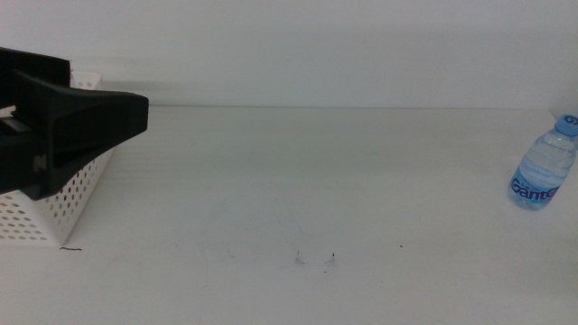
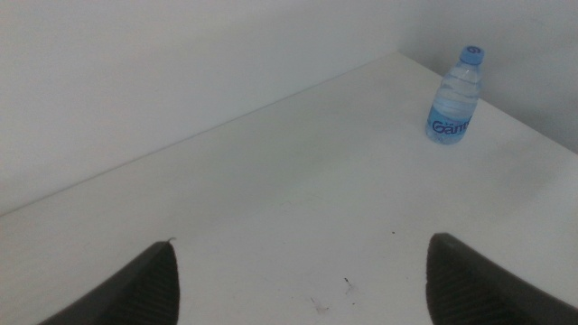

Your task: Use arms to grab the bottles and put them into the dustbin to the left of the table.

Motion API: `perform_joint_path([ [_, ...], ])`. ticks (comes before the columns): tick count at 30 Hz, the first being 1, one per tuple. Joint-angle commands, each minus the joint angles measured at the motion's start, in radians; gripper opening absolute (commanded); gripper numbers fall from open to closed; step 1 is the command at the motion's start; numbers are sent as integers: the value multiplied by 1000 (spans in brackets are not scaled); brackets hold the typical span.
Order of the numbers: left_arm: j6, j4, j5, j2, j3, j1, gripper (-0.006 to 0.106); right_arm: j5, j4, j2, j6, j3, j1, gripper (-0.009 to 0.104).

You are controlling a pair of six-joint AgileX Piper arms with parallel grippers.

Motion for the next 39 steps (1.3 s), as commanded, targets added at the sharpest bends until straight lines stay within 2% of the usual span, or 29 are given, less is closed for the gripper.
perform_joint_path([
  [1, -5, -2, -14, -4, 6, -7, 94, -10, -11, 31, -12, 3, -8, 93],
  [8, -5, -2, -14, -4, 6, -7, 94, -63, -11, 59, -12, 3, -10, 93],
  [12, -5, -2, -14, -4, 6, -7, 94, -139, -11, 178, -8, 3, -10, 93],
  [20, -5, -2, -14, -4, 6, -7, 94, -439, -2, 545, -8, 3, -10, 93],
  [28, -5, -2, -14, -4, 6, -7, 94, -687, 8, 758, -5, 3, -10, 93],
  [39, -5, -2, -14, -4, 6, -7, 94, -747, 16, 876, 16, 3, -10, 93],
])
